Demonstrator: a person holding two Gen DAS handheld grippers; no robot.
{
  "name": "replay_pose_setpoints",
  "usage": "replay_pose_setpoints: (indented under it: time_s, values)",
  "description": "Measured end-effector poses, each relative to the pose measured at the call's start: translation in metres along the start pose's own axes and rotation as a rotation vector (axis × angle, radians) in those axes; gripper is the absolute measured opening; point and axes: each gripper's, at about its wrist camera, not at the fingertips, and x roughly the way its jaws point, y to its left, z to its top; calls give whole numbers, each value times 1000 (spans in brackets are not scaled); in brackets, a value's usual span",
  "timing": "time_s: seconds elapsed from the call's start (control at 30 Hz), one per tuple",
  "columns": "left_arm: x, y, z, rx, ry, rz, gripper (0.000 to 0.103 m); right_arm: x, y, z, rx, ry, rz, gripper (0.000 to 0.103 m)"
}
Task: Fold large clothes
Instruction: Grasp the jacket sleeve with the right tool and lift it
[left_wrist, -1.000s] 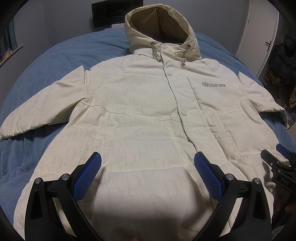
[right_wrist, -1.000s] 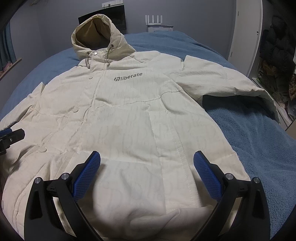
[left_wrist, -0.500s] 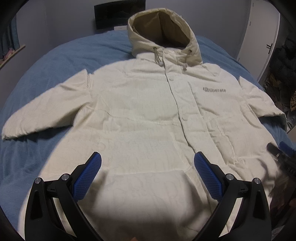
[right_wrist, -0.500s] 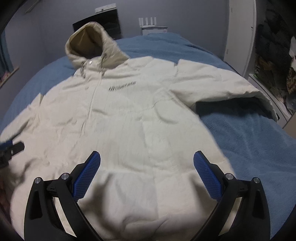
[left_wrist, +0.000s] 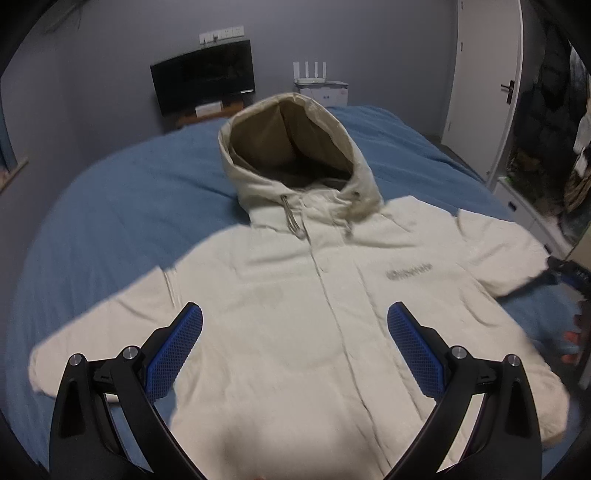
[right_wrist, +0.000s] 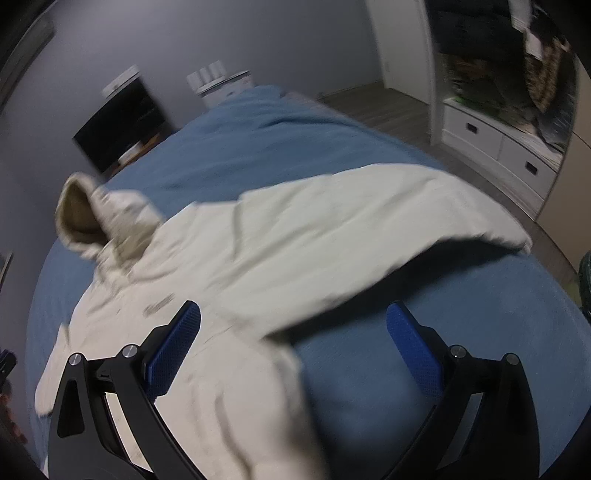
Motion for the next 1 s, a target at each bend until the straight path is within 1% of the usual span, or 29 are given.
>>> replay_pose_setpoints:
  time_s: [0.07, 0.1, 0.13, 0.23, 0.3, 0.33, 0.37, 0.43, 0.47, 0.53, 0.6, 0.67, 0.73, 0.77, 0.83, 0.9, 1.0]
  values:
    - [13, 2, 0, -9, 9, 2, 97, 9, -11, 8, -35, -7, -60, 97]
    - [19, 4, -3, -13, 19, 0, 97, 14, -14, 10, -57, 4, -84, 97]
    - [29, 6, -7, -17, 35, 1, 97, 22, -18, 13, -73, 34, -118, 97]
    - [51, 13, -22, -22, 43, 25, 97, 38, -36, 15, -18, 83, -127, 97]
    - [66, 19, -35, -16, 37, 49, 97, 50, -48, 14, 31, 133, -161, 97]
    - [69, 22, -39, -21, 38, 46, 97, 56, -49, 13, 44, 141, -165, 97]
    - [74, 26, -46, -35, 42, 30, 97, 61, -55, 13, 62, 138, -151, 96]
    - [80, 32, -52, -59, 53, -3, 97, 68, -64, 15, 89, 131, -153, 95]
    - [85, 35, -55, -71, 68, -18, 97, 72, -72, 17, 123, 127, -144, 93]
    - [91, 37, -56, -86, 81, -36, 97, 79, -86, 22, 200, 122, -125, 85]
    - [96, 39, -57, -99, 84, -59, 97, 83, -104, 30, 280, 104, -118, 71]
    - [103, 39, -57, -105, 93, -75, 97, 85, -125, 41, 351, 66, -140, 65]
    - [107, 40, -60, -105, 100, -72, 97, 87, -143, 48, 392, 40, -161, 63]
    - [111, 41, -61, -108, 106, -73, 97, 88, -154, 52, 422, 22, -166, 59]
    - [117, 44, -62, -120, 118, -65, 97, 90, -168, 57, 464, -2, -156, 53]
    - [122, 47, -63, -131, 120, -45, 97, 89, -178, 59, 500, -57, -124, 32]
    - [131, 54, -66, -156, 140, -13, 96, 70, -172, 60, 474, -153, -114, 19]
